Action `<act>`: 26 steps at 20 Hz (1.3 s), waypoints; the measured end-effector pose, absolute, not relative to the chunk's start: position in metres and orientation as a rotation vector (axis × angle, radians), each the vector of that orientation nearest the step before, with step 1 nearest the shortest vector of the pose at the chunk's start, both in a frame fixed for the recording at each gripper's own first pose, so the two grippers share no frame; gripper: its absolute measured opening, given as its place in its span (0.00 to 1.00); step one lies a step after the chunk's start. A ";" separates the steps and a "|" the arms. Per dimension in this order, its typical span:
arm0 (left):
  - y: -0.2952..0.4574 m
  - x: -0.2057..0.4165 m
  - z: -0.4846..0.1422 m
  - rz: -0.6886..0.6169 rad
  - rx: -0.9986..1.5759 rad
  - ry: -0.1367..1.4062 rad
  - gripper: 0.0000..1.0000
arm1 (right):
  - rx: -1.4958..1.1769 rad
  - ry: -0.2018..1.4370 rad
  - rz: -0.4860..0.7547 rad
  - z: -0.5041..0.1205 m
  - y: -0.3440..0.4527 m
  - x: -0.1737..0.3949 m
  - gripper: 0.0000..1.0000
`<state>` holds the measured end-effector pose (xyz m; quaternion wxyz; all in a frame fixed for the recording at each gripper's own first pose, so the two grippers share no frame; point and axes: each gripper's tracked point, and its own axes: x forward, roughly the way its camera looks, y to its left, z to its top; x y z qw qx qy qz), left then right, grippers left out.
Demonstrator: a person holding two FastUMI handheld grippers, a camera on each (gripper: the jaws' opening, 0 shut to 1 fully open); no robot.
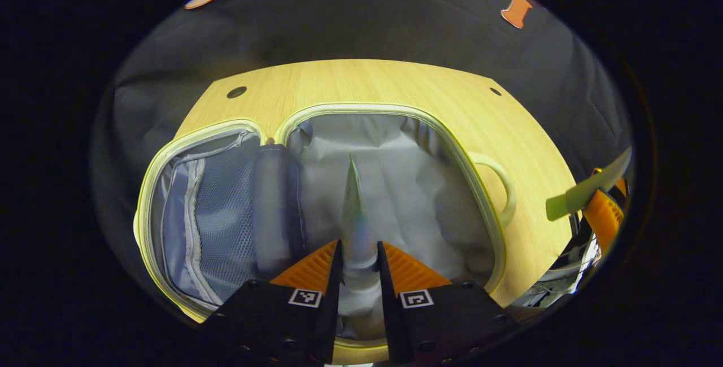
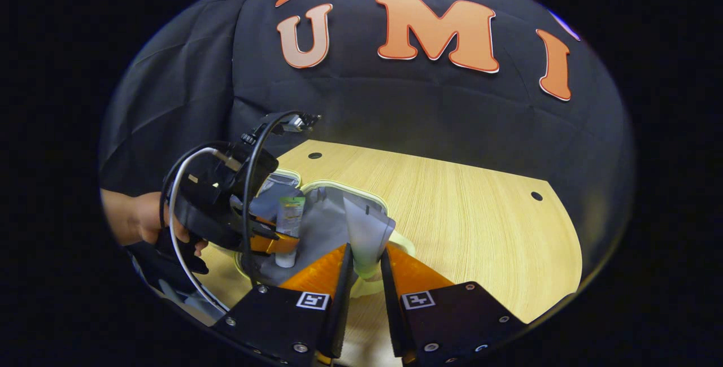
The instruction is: First open the suitcase, pack the skin care products into it, and then close the suitcase.
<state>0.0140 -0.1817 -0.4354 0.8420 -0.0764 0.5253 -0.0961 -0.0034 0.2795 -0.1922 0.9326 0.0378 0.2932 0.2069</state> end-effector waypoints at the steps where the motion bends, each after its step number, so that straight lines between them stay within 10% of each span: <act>1: -0.183 0.019 -0.439 -0.186 -0.164 1.118 0.36 | 0.077 0.598 0.427 -0.193 0.279 0.001 0.28; 8: -0.187 0.017 -0.462 -0.066 -0.225 1.203 0.41 | 0.072 0.621 0.523 -0.204 0.286 0.016 0.33; 13: -0.178 0.014 -0.418 -0.026 -0.226 1.051 0.81 | 0.074 0.647 0.591 -0.216 0.292 0.021 0.28; 26: -0.020 -0.052 -0.308 0.392 -0.314 0.682 0.94 | 0.114 0.887 0.733 -0.274 0.362 0.009 0.33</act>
